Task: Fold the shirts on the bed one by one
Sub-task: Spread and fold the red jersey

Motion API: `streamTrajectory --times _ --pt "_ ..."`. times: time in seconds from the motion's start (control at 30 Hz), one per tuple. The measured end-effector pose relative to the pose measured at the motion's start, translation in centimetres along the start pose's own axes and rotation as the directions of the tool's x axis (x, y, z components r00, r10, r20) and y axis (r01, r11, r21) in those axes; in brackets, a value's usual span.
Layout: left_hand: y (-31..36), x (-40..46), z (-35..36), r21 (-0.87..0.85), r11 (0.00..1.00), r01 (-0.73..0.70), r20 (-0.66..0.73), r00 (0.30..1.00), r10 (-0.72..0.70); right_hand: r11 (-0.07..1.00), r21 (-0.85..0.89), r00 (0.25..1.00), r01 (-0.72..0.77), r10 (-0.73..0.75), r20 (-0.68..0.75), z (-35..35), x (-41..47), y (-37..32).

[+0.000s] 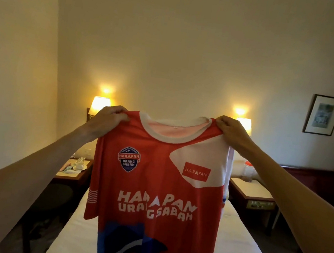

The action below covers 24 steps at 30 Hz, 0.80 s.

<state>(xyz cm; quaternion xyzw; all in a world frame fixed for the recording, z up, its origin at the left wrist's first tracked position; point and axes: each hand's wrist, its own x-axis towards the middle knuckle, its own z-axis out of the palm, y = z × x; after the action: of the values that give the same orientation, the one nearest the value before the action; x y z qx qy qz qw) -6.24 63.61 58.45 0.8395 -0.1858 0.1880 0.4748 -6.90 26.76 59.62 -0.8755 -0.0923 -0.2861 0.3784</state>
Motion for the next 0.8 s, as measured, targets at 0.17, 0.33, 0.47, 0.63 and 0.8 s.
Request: streamTrajectory --times 0.17,0.33,0.47,0.63,0.8 --pt "-1.5 -0.7 1.1 0.256 0.962 0.093 0.092 0.989 -0.120 0.998 -0.059 0.991 0.009 -0.001 0.132 0.2 -0.9 0.9" --pt "-3.2 -0.8 1.8 0.301 0.952 0.054 0.028 0.997 -0.065 0.993 -0.115 0.978 -0.014 0.038 0.203 0.0 -1.5 1.7" --pt "-3.3 -0.7 2.8 0.173 0.984 0.033 -0.213 0.977 0.004 0.992 -0.111 0.990 0.053 -0.037 0.138 0.0 -1.7 1.8" --pt "-3.4 -1.2 3.2 -0.046 0.992 0.118 -0.112 0.986 -0.122 0.993 -0.107 0.990 0.040 -0.025 0.138 0.8 -2.6 2.8" --pt "-5.7 -2.6 4.1 0.000 0.978 0.210 -0.067 0.975 -0.210 0.973 -0.228 0.928 -0.034 0.115 0.354 1.3 -3.5 5.3"
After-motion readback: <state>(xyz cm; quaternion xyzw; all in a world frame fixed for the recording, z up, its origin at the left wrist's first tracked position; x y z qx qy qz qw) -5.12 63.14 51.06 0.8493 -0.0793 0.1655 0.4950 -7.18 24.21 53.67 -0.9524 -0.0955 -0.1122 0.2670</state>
